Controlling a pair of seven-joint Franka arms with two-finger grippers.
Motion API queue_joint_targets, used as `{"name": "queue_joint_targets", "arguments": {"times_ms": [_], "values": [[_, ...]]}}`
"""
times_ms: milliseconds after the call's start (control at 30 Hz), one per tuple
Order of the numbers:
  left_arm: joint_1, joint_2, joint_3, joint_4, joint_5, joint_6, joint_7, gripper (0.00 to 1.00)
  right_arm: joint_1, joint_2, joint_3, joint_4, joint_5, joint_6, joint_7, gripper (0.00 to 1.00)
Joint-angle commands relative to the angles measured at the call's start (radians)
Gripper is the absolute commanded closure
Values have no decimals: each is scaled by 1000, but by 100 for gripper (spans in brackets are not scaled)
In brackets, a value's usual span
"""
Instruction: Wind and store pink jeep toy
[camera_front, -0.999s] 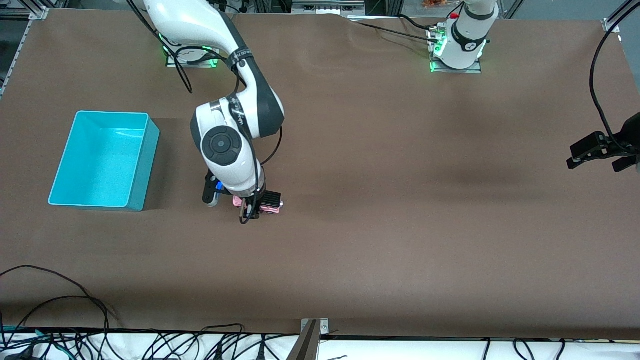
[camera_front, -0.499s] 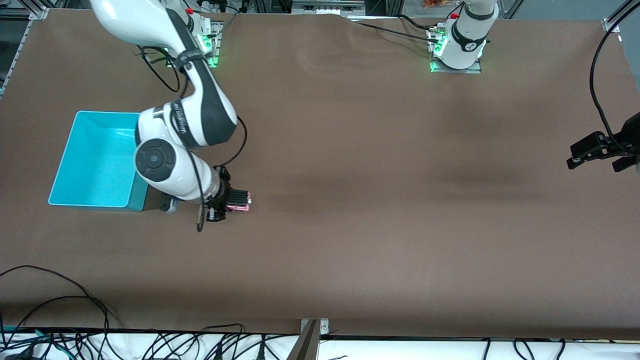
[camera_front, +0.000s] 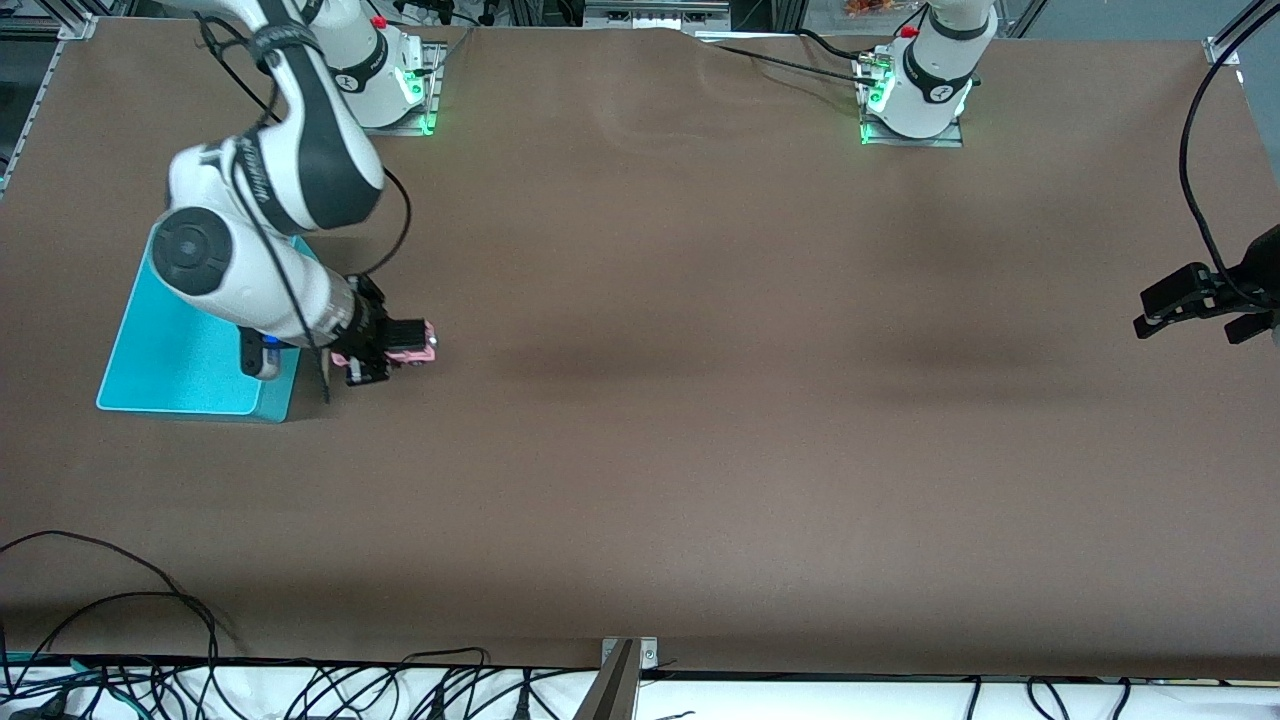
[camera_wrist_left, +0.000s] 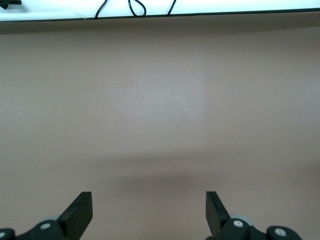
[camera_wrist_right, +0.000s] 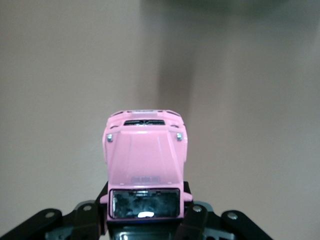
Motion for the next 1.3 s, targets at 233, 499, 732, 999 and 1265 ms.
{"name": "queue_joint_targets", "arguments": {"times_ms": [233,499,732,999,1265], "values": [[8,-18,-2,-4,-22,-2,11,0,-270,-247,138,-301,-8,42,-355,100],[8,-18,0,-4,-22,-2,11,0,-345,-266,135,-370,-8,33,-587,100],[11,-18,0,-2,-22,-2,11,0,-391,-284,98,-439,-6,31,-826,100],[26,-18,2,1,-22,0,11,0,-394,-275,-49,-465,-6,13,-1134,100],[46,-35,-3,3,-32,-2,11,0,-437,-205,-170,-479,-6,100,-1362,100]]}}
